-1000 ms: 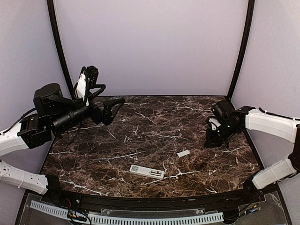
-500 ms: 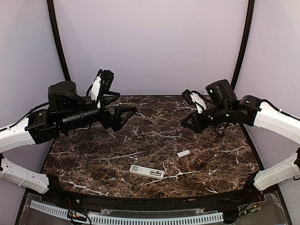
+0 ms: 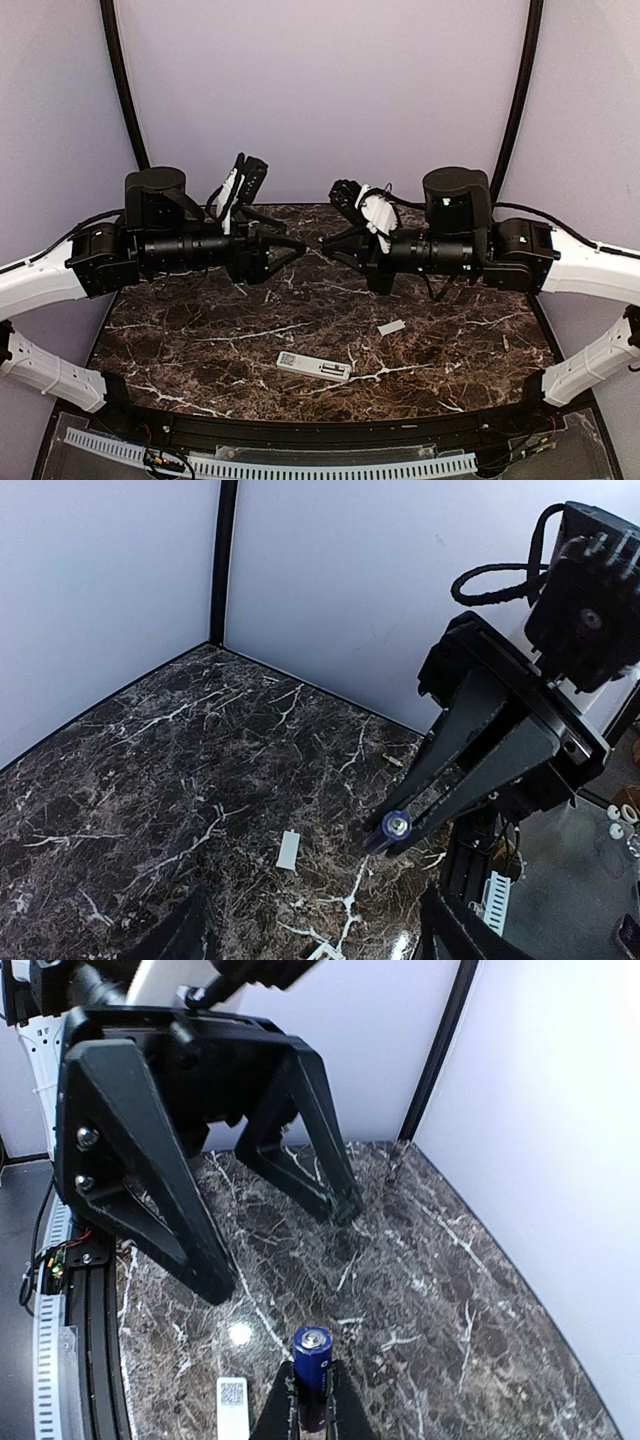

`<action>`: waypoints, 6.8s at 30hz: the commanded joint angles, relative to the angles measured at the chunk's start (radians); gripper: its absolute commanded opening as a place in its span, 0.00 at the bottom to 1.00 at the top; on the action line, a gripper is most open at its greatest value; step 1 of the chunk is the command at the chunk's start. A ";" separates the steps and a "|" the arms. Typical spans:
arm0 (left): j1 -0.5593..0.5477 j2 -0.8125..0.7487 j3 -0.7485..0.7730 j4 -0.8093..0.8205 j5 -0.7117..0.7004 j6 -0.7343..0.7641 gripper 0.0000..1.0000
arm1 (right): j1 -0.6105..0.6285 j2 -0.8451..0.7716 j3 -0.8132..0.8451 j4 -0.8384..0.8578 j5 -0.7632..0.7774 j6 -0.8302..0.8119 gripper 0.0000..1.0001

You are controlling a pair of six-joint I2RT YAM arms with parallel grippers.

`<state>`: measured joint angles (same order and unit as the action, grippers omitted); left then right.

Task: Load the batteries into the remote control
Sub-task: Pass from the right arm to the left, then pass from the left arm to the right, then hold the remote control without the battery cover at the center of the board.

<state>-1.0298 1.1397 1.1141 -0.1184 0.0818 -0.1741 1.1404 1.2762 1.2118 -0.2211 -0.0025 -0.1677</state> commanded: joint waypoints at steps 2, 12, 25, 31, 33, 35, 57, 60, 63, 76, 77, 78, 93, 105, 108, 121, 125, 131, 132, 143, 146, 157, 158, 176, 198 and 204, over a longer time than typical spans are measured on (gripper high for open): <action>0.005 0.008 0.010 0.041 0.104 -0.040 0.72 | 0.070 0.010 -0.049 0.214 0.160 -0.151 0.00; 0.006 0.046 0.040 0.031 0.077 -0.060 0.53 | 0.108 0.077 0.002 0.179 0.203 -0.176 0.00; 0.006 0.065 0.064 -0.003 0.057 -0.065 0.27 | 0.115 0.075 0.017 0.179 0.230 -0.174 0.00; 0.005 0.070 0.067 -0.007 0.070 -0.065 0.21 | 0.115 0.083 0.029 0.180 0.236 -0.179 0.00; 0.006 0.072 0.067 -0.007 0.069 -0.065 0.17 | 0.115 0.082 0.028 0.185 0.234 -0.180 0.00; 0.005 0.073 0.067 -0.008 0.071 -0.065 0.15 | 0.116 0.084 0.029 0.189 0.232 -0.183 0.00; 0.005 -0.030 0.000 0.191 0.054 -0.053 0.00 | 0.038 -0.068 -0.030 0.198 -0.025 0.069 0.83; 0.003 -0.052 -0.007 0.260 0.079 -0.046 0.00 | -0.059 -0.103 -0.068 0.288 -0.299 0.253 0.90; 0.002 -0.074 -0.041 0.358 0.130 -0.057 0.00 | -0.110 -0.111 -0.107 0.434 -0.422 0.404 0.85; 0.001 -0.050 -0.074 0.572 0.240 -0.151 0.00 | -0.102 0.002 0.003 0.570 -0.539 0.515 0.55; 0.000 -0.050 -0.073 0.573 0.239 -0.153 0.00 | -0.102 0.009 0.013 0.565 -0.542 0.513 0.53; 0.000 -0.049 -0.073 0.573 0.238 -0.154 0.00 | -0.101 0.014 0.020 0.566 -0.542 0.511 0.51; 0.000 -0.052 -0.081 0.573 0.210 -0.141 0.00 | -0.102 0.027 0.060 0.520 -0.567 0.466 0.23; 0.000 -0.054 -0.084 0.583 0.217 -0.144 0.00 | -0.101 0.046 0.059 0.499 -0.567 0.460 0.31; 0.000 -0.054 -0.085 0.582 0.218 -0.144 0.00 | -0.101 0.045 0.058 0.501 -0.568 0.457 0.29; 0.000 -0.070 -0.112 0.555 0.187 -0.138 0.00 | -0.105 0.035 0.059 0.491 -0.569 0.457 0.00; 0.000 -0.095 -0.118 0.464 0.143 -0.072 0.30 | -0.113 0.022 0.078 0.375 -0.519 0.452 0.00; 0.000 -0.153 -0.112 0.114 0.021 0.285 0.79 | -0.161 -0.040 0.064 0.112 -0.432 0.470 0.00; -0.001 -0.146 -0.109 0.065 0.008 0.371 0.80 | -0.170 -0.052 0.048 0.073 -0.422 0.488 0.00; -0.009 0.067 -0.184 -0.328 0.041 0.840 0.84 | -0.216 -0.121 -0.206 -0.039 -0.330 0.687 0.00; -0.009 0.100 -0.234 -0.285 0.089 0.913 0.85 | -0.218 -0.127 -0.251 -0.113 -0.306 0.733 0.00; -0.009 0.341 -0.231 -0.253 0.102 0.894 0.89 | -0.219 -0.313 -0.515 -0.097 -0.297 0.819 0.00; -0.009 0.352 -0.228 -0.249 0.098 0.897 0.90 | -0.219 -0.319 -0.521 -0.099 -0.300 0.808 0.00; -0.009 0.598 -0.113 -0.356 0.103 0.743 0.86 | -0.232 -0.157 -0.559 0.037 -0.455 0.787 0.00; -0.030 0.615 -0.159 -0.261 0.086 0.680 0.71 | -0.333 0.140 -0.376 -0.019 -0.589 0.636 0.00; -0.031 0.587 -0.210 -0.195 0.055 0.690 0.72 | -0.338 0.280 -0.271 -0.130 -0.645 0.521 0.00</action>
<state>-1.0523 1.7351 0.9585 -0.3313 0.1848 0.5102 0.8085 1.4857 0.8703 -0.2691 -0.5854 0.4530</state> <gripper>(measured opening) 0.721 0.058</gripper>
